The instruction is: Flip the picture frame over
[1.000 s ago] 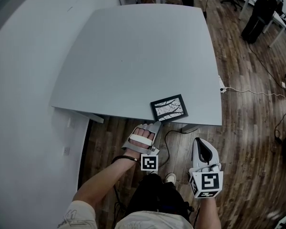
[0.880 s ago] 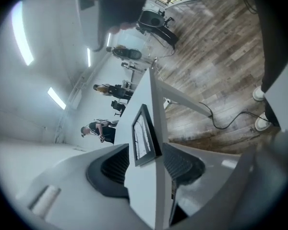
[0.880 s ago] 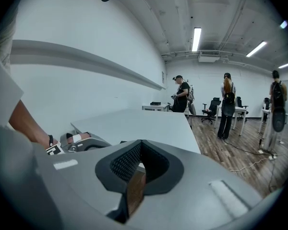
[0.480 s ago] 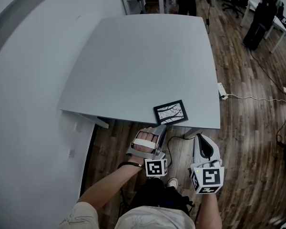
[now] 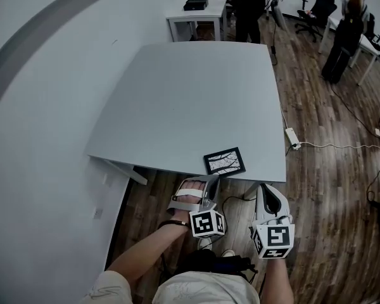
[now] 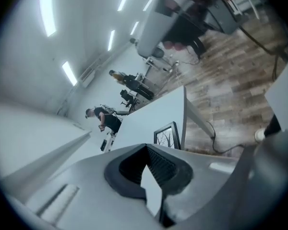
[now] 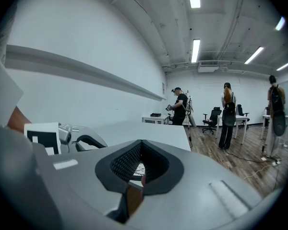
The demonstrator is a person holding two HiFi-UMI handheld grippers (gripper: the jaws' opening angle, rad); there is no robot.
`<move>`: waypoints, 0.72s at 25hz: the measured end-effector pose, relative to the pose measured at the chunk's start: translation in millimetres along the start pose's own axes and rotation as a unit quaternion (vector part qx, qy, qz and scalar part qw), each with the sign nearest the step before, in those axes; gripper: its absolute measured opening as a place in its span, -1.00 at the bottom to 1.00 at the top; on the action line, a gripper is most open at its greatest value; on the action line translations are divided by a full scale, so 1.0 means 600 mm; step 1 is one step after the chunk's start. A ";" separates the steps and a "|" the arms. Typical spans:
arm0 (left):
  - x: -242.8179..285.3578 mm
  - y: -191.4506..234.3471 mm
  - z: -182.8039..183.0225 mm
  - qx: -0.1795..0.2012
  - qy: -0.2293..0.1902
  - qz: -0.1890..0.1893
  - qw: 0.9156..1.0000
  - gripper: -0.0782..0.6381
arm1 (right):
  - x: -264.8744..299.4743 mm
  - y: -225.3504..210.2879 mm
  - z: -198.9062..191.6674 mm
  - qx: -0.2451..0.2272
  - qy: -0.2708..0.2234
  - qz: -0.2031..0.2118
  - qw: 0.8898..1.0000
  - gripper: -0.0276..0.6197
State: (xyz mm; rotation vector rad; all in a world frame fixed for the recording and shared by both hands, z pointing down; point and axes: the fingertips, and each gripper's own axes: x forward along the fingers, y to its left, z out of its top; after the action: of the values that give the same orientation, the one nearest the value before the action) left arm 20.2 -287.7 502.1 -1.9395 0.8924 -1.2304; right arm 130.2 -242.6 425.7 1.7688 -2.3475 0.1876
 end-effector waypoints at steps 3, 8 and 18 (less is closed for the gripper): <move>-0.014 0.021 0.008 -0.126 -0.015 0.002 0.992 -0.78 | -0.005 -0.003 0.014 -0.004 -0.010 0.002 1.000 -0.84; -0.041 0.059 0.016 -0.332 -0.054 0.030 0.941 -0.78 | -0.012 -0.007 0.033 -0.008 -0.027 0.003 1.000 -0.84; -0.133 0.156 0.025 -0.526 -0.206 0.109 0.818 -0.78 | -0.022 -0.008 0.062 0.027 -0.070 0.008 0.997 -0.84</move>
State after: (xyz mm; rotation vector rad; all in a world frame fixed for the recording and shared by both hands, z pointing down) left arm -9.7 -270.7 382.7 -2.6392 1.6934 -0.0507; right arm 135.4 -239.5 386.2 1.8445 -2.4760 0.1349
